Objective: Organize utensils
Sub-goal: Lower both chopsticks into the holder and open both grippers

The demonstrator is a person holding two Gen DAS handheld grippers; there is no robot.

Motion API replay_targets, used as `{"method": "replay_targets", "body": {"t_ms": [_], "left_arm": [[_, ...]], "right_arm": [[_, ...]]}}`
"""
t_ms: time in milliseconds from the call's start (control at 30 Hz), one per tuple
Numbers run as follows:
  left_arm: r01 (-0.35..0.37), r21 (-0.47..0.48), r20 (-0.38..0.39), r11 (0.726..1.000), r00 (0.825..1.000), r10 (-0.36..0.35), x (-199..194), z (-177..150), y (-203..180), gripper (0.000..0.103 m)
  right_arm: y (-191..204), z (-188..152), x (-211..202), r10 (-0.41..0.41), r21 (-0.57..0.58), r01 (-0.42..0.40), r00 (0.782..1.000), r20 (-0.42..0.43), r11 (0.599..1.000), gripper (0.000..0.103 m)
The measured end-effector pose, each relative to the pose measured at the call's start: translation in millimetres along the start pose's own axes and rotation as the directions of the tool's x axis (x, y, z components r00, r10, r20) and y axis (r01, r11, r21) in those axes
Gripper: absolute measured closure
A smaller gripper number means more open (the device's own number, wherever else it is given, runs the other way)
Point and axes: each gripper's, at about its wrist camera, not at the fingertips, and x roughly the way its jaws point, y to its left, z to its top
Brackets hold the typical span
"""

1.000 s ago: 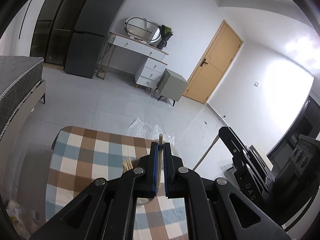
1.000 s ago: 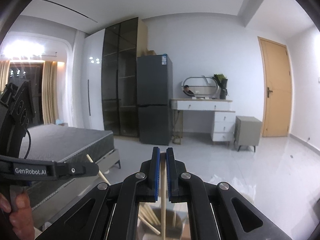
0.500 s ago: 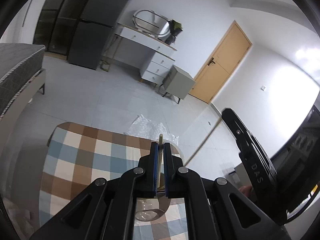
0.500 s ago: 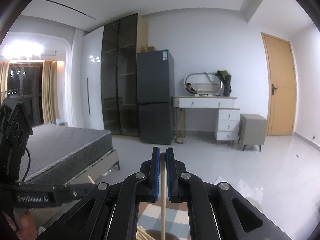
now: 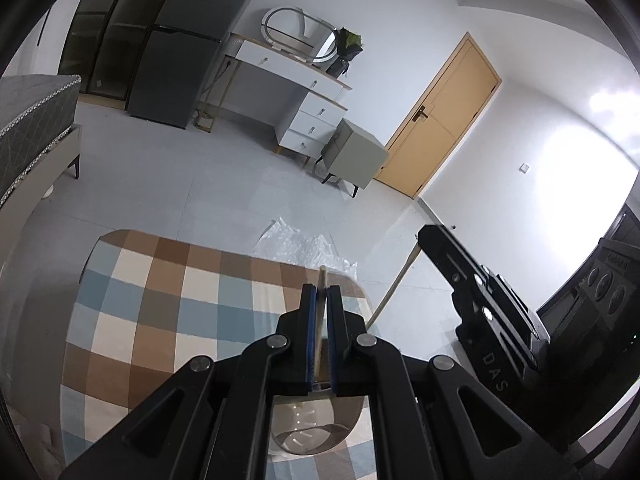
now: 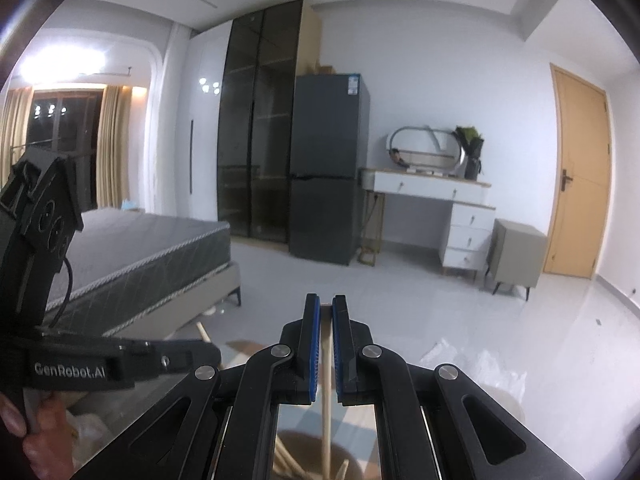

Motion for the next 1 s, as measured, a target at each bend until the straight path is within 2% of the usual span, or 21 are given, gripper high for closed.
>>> {"method": "replay_targets", "body": {"t_ms": [367,667,867,1000], "left_arm": [[0.002,0.026,-0.040,1.000,0.999,-0.001,9,-12,0,0.102],[0.003,0.014,-0.108,1.000,0.994,-0.002,25,-16,4,0.102],[0.023,-0.016,-0.137,1.000,0.990,-0.025,30,-19,9,0.103],[0.029,-0.017,-0.139,0.999,0.990,-0.031,29,-19,10,0.102]], "right_arm": [[-9,-20,3,0.003,0.006,-0.002,0.995,-0.104,1.000,0.098],[-11,-32,12,0.008,0.017,-0.005,0.982,-0.187,1.000,0.098],[-19,-45,18,0.011,0.078,0.009,0.968,-0.250,0.997,0.095],[-24,-48,15,0.023,0.119,0.009,0.965,-0.260,0.993,0.095]]}}
